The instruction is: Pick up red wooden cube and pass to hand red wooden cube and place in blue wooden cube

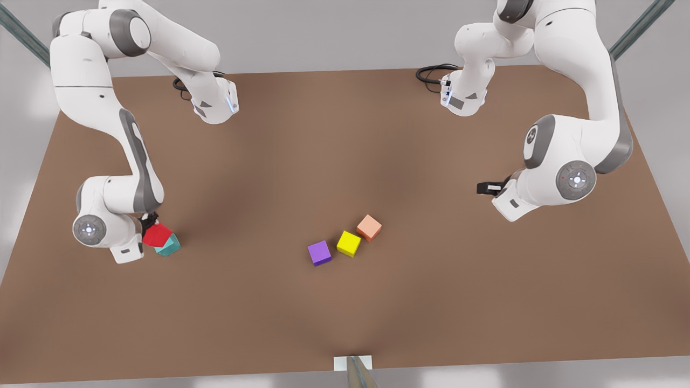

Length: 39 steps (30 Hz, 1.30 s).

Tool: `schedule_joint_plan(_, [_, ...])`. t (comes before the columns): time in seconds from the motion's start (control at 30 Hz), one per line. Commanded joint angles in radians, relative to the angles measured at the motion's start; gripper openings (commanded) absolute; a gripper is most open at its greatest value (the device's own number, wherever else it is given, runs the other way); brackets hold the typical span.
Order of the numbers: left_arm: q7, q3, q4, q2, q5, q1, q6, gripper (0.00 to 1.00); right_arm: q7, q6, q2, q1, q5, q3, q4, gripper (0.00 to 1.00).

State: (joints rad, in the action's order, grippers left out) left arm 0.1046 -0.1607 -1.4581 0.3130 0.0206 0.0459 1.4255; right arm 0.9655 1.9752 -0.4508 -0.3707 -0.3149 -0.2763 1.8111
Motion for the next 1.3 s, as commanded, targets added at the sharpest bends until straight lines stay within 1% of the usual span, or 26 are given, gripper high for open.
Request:
schedule_joint_plan(0.0, [-0.031,0.000,-0.001,0.003,-0.001,0.000,-0.014,1.00,-0.487,0.122,0.000,-0.002,-0.024,0.000,0.007,0.47])
schedule_joint_plan(0.3, [-0.031,0.001,0.001,0.012,-0.001,-0.008,-0.027,1.00,-0.488,0.126,0.024,-0.027,-0.039,-0.001,0.100,0.48])
schedule_joint_plan(0.73, [-0.031,0.001,0.001,0.021,-0.001,-0.008,-0.025,1.00,-0.488,0.129,-0.020,-0.033,-0.061,0.016,0.100,0.48])
schedule_joint_plan(0.77, [-0.031,0.000,0.001,0.021,-0.001,-0.008,-0.025,1.00,-0.488,0.129,-0.022,-0.033,-0.061,0.015,0.100,0.52])
schedule_joint_plan(0.8, [-0.031,0.001,0.001,0.021,-0.001,-0.008,-0.025,1.00,-0.488,0.131,-0.028,-0.031,-0.061,0.015,0.099,0.97])
schedule_joint_plan(0.83, [-0.031,0.001,0.001,0.023,-0.001,-0.008,-0.025,1.00,-0.488,0.131,-0.028,-0.030,-0.061,0.015,0.099,1.00])
schedule_joint_plan(1.07, [-0.031,0.001,0.001,0.026,-0.001,-0.008,-0.023,1.00,-0.490,0.126,-0.026,-0.024,-0.061,0.014,0.093,1.00])
schedule_joint_plan(1.27, [-0.031,0.001,0.001,0.026,0.001,-0.008,-0.025,1.00,-0.490,0.083,-0.013,-0.024,-0.059,0.011,0.083,1.00])
